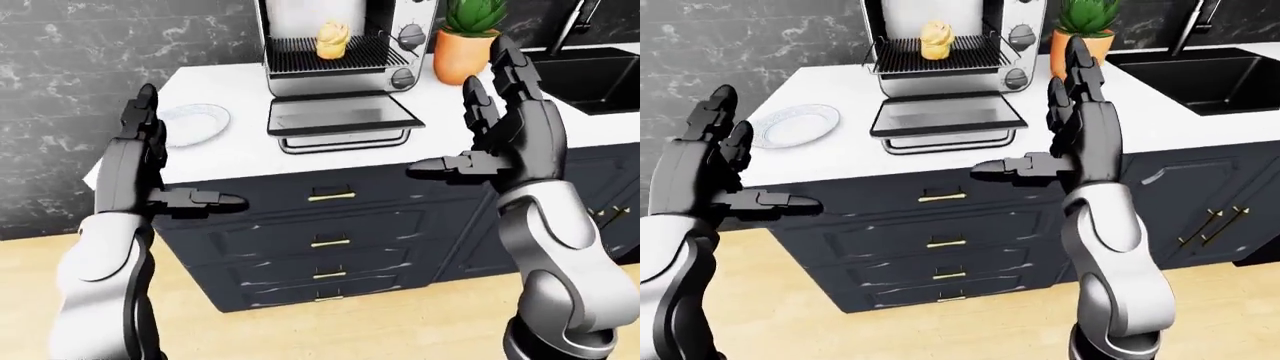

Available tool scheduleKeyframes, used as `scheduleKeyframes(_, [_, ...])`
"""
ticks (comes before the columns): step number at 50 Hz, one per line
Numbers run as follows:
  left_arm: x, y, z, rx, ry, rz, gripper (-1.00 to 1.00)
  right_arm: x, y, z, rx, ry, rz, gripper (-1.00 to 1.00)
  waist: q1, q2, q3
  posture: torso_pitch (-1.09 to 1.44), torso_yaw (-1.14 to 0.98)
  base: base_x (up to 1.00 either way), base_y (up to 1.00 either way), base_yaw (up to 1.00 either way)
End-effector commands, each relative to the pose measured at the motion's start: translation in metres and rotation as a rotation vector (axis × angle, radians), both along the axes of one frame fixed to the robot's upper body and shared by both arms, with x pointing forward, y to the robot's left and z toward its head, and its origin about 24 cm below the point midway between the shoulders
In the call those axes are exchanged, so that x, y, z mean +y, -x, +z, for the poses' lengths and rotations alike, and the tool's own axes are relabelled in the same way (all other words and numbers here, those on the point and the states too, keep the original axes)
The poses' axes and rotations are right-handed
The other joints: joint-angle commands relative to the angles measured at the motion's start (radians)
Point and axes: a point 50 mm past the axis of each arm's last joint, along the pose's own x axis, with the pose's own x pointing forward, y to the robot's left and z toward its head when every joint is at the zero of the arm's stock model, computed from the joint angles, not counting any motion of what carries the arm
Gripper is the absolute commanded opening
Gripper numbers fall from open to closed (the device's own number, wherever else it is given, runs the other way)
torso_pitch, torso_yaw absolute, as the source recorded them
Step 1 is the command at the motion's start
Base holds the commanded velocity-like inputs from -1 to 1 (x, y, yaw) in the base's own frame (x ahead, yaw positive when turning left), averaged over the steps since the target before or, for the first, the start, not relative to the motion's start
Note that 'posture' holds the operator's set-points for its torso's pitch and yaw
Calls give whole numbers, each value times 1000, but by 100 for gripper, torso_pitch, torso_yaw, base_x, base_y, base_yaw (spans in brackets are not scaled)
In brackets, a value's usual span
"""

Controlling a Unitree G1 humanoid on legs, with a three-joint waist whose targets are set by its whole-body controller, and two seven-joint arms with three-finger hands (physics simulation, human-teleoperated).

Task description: Pick the scone from the rack and place it on the plate on the counter.

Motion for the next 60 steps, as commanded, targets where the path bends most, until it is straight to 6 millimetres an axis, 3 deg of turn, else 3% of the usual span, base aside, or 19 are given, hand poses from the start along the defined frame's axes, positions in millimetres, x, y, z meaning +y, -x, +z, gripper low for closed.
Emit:
scheduleKeyframes(1, [3, 6, 19, -107, -33, 29, 100, 5, 7, 17, -105, 2, 30, 100, 4, 1, -14, 0, 0, 26, 41, 0])
scheduleKeyframes(4, [2, 6, 19, -106, -37, 27, 100, 5, 8, 16, -106, 2, 31, 100, -9, 56, 7, 0, 0, 26, 31, 0])
scheduleKeyframes(5, [3, 6, 19, -104, -39, 28, 100, 5, 8, 16, -105, 1, 31, 100, -12, 86, 3, 0, 0, 26, 30, 0])
scheduleKeyframes(6, [3, 7, 19, -105, -40, 31, 100, 4, 7, 15, -104, 3, 27, 100, -10, 140, -14, 0, 0, 26, 30, 0])
scheduleKeyframes(12, [1, 7, 21, -117, -55, 22, 100, 5, 7, 16, -110, 2, 33, 100, 17, 82, -7, 0, 0, 28, 26, 0])
scheduleKeyframes(19, [1, 11, 26, -128, -73, 14, 100, 11, 3, 21, -110, -9, 48, 100, 25, 54, 5, 0, 0, 34, 12, 0])
scheduleKeyframes(22, [1, 9, 25, -125, -72, 14, 100, 12, 3, 21, -112, -13, 57, 100, 31, 32, -8, 0, 0, 25, 6, 0])
scheduleKeyframes(25, [-1, 5, 25, -126, -71, 9, 100, 12, 3, 22, -116, -25, 52, 100, 42, -12, -28, 0, 0, 8, 0, 0])
scheduleKeyframes(26, [-2, 3, 25, -126, -71, 7, 100, 11, 3, 23, -117, -29, 47, 100, 41, 17, -15, 0, 0, 0, 0, 0])
scheduleKeyframes(32, [-2, 2, 25, -123, -69, 6, 100, 10, 4, 23, -118, -40, 45, 100, 35, 4, -2, 0, 0, 0, 0, 0])
scheduleKeyframes(35, [-2, 1, 25, -121, -70, 6, 100, 9, 5, 24, -126, -40, 43, 100, 30, 22, 9, 0, 0, 0, 0, 0])
scheduleKeyframes(37, [-1, 2, 26, -121, -72, 9, 100, 9, 7, 24, -134, -19, 46, 100, 24, 55, 9, 0, 0, 0, 0, 0])
scheduleKeyframes(38, [-1, 3, 25, -121, -71, 11, 100, 9, 7, 23, -133, -19, 47, 100, 18, 35, 0, 0, 0, 0, 0, 0])
scheduleKeyframes(40, [-1, 3, 25, -119, -73, 11, 100, 8, 7, 22, -131, -17, 44, 100, 22, 50, -33, 0, 0, 0, 14, 0])
scheduleKeyframes(42, [0, 4, 25, -118, -75, 14, 100, 7, 8, 22, -133, -17, 45, 100, 27, 33, -23, 0, 0, 0, 30, 0])
scheduleKeyframes(45, [-1, 6, 25, -116, -79, 16, 100, 5, 8, 22, -135, -21, 39, 100, 27, 38, -21, 0, 0, 0, 31, 0])
scheduleKeyframes(51, [1, 9, 24, -113, -81, 17, 100, 3, 10, 21, -138, -22, 31, 100, 18, 75, -31, 0, 0, 0, 31, 0])
scheduleKeyframes(53, [1, 9, 23, -111, -80, 19, 100, 4, 10, 21, -138, -18, 33, 100, 17, 101, -18, 0, 0, 0, 31, 0])
scheduleKeyframes(60, [0, 6, 20, -104, -82, 18, 100, 3, 9, 23, -141, -19, 30, 100, 18, 56, -8, 0, 0, 4, 29, 0])
